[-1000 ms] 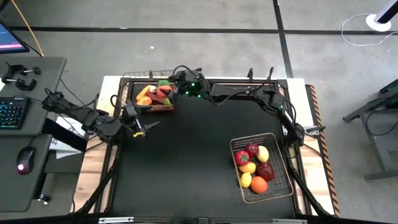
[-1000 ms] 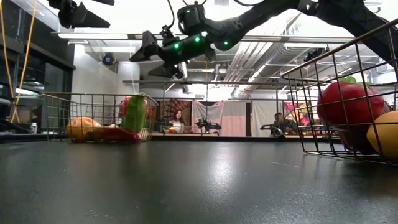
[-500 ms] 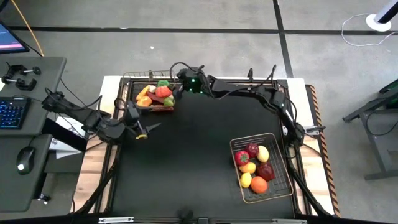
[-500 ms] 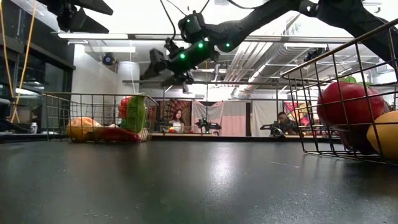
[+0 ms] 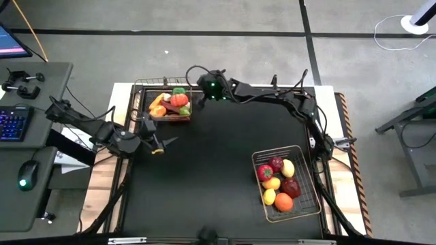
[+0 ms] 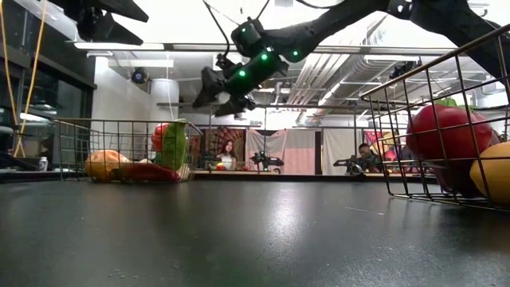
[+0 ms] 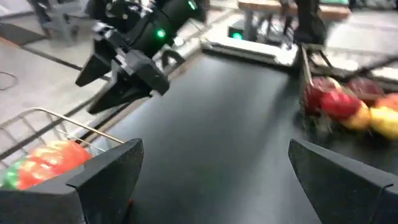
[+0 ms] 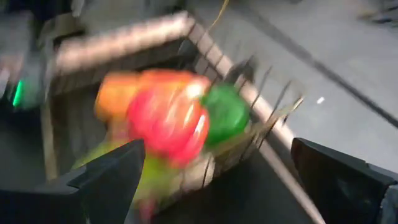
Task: Sort produce into baskets
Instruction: Return to Home Position
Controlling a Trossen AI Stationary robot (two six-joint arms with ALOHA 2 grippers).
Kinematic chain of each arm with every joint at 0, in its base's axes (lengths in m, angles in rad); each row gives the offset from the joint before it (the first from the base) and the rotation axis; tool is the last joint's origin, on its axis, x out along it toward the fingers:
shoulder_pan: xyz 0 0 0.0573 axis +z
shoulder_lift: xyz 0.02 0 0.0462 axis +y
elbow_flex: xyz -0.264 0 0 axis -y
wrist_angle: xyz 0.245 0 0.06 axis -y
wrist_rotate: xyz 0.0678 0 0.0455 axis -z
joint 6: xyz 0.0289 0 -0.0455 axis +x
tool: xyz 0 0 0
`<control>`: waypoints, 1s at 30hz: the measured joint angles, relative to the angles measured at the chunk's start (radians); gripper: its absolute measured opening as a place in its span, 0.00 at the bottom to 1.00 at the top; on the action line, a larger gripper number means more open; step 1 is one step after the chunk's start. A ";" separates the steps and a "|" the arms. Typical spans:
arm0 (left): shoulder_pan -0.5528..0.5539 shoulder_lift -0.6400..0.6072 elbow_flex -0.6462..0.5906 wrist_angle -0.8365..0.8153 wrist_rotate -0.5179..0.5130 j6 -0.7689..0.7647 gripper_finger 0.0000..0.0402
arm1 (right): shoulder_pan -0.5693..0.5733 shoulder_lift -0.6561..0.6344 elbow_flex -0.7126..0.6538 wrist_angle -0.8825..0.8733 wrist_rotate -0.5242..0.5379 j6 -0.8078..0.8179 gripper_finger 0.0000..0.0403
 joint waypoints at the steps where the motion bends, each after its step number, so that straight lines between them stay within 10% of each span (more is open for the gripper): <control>1: 0.000 0.006 0.000 -0.004 0.021 0.002 0.98 | -0.001 -0.006 0.000 -0.050 -0.034 -0.042 0.99; 10: -0.001 0.092 -0.005 0.028 0.097 0.099 0.98 | 0.001 -0.167 -0.023 -0.473 -0.075 -0.184 0.99; 16: 0.012 0.078 -0.161 0.382 0.097 0.291 0.98 | 0.024 -0.413 -0.286 -0.424 -0.072 -0.208 0.99; 30: 0.418 -0.005 -0.336 0.815 0.760 0.461 0.98 | 0.098 -1.189 -1.121 -0.076 -0.070 -0.073 0.99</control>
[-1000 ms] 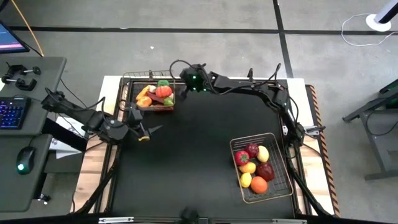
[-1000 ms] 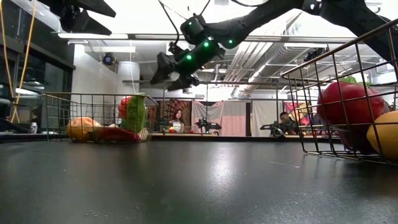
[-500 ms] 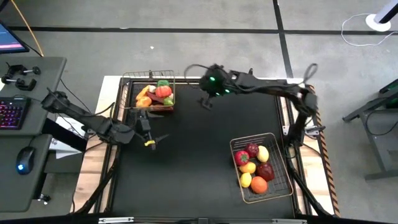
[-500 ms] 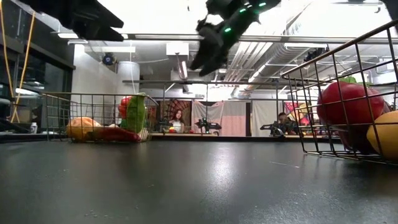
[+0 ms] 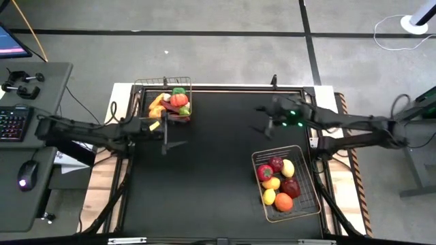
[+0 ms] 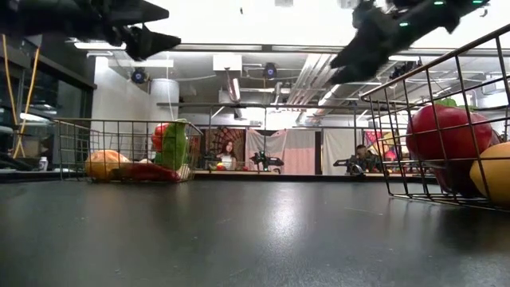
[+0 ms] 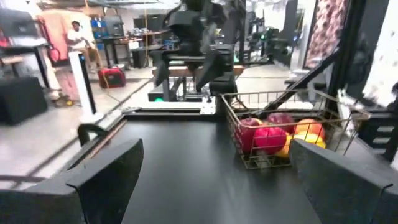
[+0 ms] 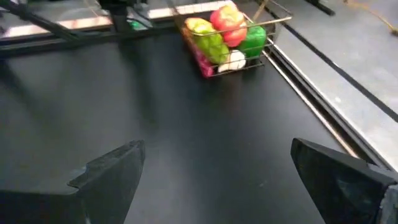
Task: Sort produce into baskets
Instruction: Return to Home Position
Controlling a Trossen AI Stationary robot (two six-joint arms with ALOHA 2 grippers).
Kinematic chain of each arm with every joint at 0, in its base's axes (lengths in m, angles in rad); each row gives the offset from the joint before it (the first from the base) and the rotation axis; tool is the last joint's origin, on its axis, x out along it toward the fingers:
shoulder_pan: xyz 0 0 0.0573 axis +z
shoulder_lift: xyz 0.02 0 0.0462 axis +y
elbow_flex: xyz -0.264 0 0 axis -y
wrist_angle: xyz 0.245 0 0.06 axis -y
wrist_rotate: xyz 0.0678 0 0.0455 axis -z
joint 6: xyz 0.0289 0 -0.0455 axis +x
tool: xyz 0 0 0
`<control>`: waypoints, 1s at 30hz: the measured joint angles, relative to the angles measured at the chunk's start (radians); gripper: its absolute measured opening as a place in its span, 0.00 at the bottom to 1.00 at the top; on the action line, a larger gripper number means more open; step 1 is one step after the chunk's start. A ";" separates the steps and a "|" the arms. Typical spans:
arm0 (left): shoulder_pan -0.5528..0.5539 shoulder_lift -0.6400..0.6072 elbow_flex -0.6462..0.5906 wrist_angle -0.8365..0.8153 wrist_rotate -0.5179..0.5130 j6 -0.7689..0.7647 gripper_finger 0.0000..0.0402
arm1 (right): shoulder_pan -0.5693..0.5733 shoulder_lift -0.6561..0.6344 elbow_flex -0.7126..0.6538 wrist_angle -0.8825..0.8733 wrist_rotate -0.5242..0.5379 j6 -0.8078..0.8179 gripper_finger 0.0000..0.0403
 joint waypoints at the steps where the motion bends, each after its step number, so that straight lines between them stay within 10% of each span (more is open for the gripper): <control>1: 0.022 0.000 -0.011 0.012 0.027 -0.024 0.98 | 0.010 -0.047 -0.033 0.001 0.000 0.005 0.99; 13: 0.043 -0.040 -0.312 0.359 0.037 -0.188 0.98 | 0.082 -0.425 -0.283 -0.002 -0.005 0.076 0.99; 20: 0.044 -0.111 -0.319 0.262 0.038 -0.162 0.98 | 0.114 -0.492 -0.366 0.040 -0.005 0.116 0.99; 30: 0.046 -0.120 -0.319 0.261 0.040 -0.179 0.98 | 0.127 -0.504 -0.649 0.536 -0.026 0.117 0.99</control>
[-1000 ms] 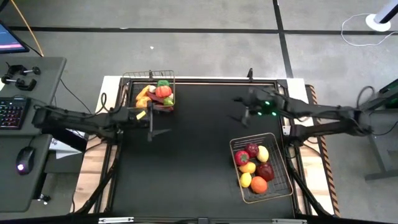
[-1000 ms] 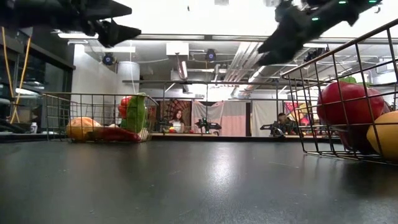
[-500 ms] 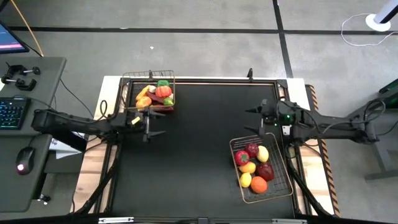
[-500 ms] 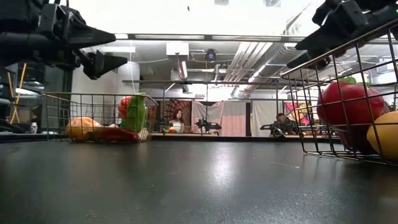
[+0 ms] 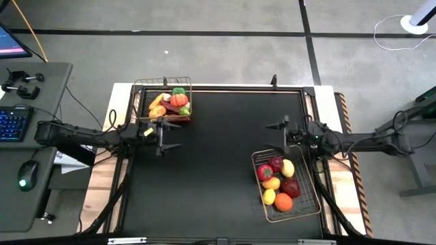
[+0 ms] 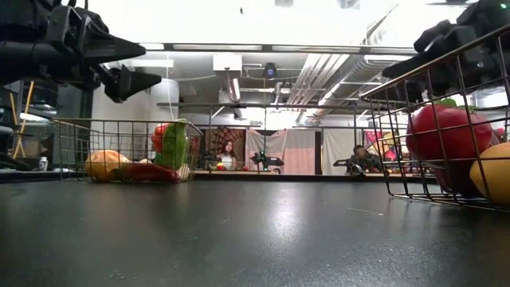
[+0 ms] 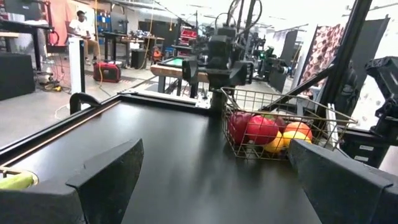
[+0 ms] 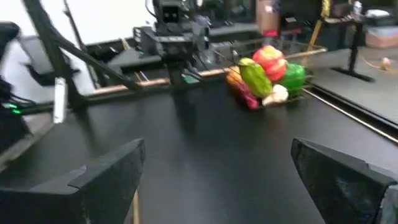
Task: Sort produce into baskets
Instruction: Return to Home Position
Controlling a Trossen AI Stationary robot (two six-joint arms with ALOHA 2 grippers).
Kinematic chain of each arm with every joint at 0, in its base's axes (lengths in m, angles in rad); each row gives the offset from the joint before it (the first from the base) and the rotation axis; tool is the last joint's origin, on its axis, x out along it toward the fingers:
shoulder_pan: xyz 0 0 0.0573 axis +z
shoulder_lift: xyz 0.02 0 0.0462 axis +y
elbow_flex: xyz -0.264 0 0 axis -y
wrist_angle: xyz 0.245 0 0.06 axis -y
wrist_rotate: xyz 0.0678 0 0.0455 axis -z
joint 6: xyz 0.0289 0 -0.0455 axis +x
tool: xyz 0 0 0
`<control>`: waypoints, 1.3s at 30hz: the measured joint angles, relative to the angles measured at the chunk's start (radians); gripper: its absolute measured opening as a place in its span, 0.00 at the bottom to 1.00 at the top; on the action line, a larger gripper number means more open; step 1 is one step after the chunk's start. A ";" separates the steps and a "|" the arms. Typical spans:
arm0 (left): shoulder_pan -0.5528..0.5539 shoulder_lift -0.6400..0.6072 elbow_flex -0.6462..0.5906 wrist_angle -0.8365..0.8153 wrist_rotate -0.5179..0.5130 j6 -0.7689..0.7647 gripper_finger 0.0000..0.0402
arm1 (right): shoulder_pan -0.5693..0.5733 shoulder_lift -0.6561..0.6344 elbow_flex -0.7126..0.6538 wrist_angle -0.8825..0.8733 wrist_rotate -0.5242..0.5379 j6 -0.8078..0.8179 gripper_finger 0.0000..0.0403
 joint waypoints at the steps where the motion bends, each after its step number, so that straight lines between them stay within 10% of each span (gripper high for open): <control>1: 0.000 0.000 0.000 0.002 0.000 0.000 0.98 | 0.000 -0.007 -0.024 0.038 -0.013 0.006 0.99; 9: 0.000 0.000 0.000 0.000 -0.017 0.025 0.98 | 0.020 -0.074 -0.050 0.038 -0.187 -0.010 0.99; 31: -0.001 -0.006 0.001 -0.270 -0.066 -0.053 0.98 | 0.023 -0.087 -0.045 -0.172 -0.104 -0.113 0.99; 39: -0.026 -0.233 0.000 -0.375 -0.068 -0.054 0.98 | 0.051 -0.173 -0.049 -0.206 -0.104 -0.115 0.99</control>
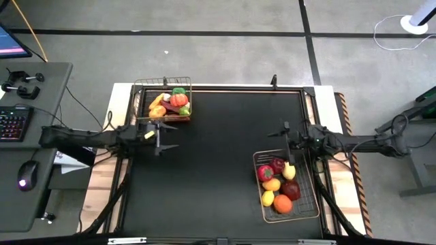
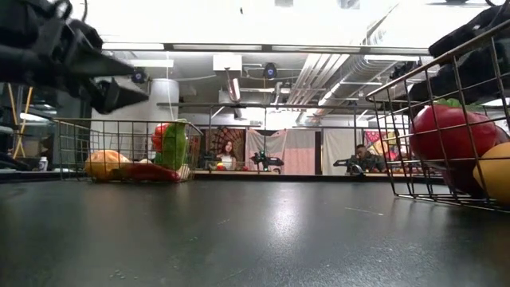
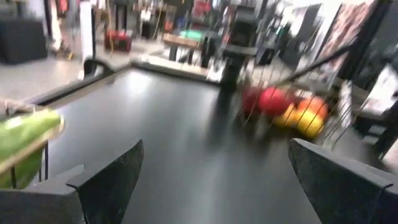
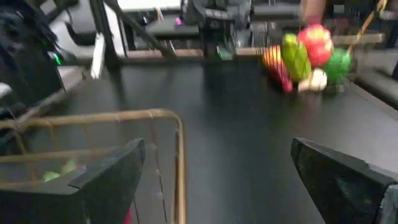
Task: Sort produce into baskets
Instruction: Return to Home Position
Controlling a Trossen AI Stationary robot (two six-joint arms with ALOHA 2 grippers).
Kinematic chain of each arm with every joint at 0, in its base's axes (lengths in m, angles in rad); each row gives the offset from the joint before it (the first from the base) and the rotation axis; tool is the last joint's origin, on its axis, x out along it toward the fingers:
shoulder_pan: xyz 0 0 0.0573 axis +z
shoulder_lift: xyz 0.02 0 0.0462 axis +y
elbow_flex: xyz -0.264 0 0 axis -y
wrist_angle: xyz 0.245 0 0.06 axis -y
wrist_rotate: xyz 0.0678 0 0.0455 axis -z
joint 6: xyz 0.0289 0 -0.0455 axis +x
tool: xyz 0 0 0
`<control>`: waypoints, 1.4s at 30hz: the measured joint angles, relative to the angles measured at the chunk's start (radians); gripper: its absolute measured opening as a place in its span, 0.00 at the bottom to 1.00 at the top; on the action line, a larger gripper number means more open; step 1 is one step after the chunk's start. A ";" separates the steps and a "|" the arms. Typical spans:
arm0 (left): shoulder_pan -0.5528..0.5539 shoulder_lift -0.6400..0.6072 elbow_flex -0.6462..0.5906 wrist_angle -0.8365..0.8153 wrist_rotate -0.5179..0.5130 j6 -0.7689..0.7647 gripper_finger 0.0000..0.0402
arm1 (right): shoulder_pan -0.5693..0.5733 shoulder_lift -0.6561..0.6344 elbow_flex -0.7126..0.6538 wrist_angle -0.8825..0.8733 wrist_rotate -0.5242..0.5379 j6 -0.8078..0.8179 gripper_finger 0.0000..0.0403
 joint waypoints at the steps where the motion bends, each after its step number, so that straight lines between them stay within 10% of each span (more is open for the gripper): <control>1: -0.003 -0.037 0.000 -0.011 0.001 0.000 0.98 | 0.006 -0.025 0.000 -0.003 0.000 0.000 0.99; 11: 0.000 -0.367 0.000 -0.017 0.000 0.000 0.98 | 0.045 -0.326 0.000 -0.070 -0.001 0.000 0.99; 42: -0.040 -0.364 0.000 0.054 0.001 0.000 0.98 | 0.095 -0.327 -0.006 -0.100 -0.006 0.001 0.99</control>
